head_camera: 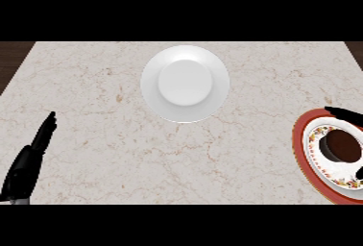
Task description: Pick the cupcake from the plate and place it in the plate
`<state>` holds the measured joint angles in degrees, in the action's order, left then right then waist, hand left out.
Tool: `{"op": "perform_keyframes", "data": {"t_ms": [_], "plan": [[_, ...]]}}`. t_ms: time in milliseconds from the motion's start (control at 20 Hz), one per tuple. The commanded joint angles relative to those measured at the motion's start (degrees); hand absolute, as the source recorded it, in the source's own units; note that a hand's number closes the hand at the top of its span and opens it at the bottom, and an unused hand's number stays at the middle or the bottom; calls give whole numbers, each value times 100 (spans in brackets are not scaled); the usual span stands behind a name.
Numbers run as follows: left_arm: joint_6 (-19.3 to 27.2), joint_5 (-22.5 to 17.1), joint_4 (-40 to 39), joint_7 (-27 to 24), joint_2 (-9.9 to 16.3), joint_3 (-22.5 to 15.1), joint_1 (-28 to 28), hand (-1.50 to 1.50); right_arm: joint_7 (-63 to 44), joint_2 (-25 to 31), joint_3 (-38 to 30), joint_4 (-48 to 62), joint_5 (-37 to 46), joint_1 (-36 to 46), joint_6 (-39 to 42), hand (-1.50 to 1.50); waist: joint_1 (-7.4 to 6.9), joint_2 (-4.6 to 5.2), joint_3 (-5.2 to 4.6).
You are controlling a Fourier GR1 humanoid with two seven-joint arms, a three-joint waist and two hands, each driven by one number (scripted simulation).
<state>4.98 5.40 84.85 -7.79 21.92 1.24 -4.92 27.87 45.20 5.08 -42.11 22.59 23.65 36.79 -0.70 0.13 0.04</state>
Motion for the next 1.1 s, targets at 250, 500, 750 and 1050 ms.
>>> {"op": "perform_keyframes", "data": {"t_ms": [250,500,750,1050], "plan": [[-281,13,56,154,91,243,132,0,999,-121,254,703,460,172,148,-150,10,-1,1],[85,286,76,146,-277,59,37,0,1244,-118,72,768,134,292,252,150,10,-4,1],[-281,104,135,100,-113,243,16,0,1362,-504,129,1409,377,580,-396,150,-53,16,6],[-143,398,6,33,-328,-73,370,0,-659,-780,321,1573,1204,2059,-2119,150,-454,124,13]]}}
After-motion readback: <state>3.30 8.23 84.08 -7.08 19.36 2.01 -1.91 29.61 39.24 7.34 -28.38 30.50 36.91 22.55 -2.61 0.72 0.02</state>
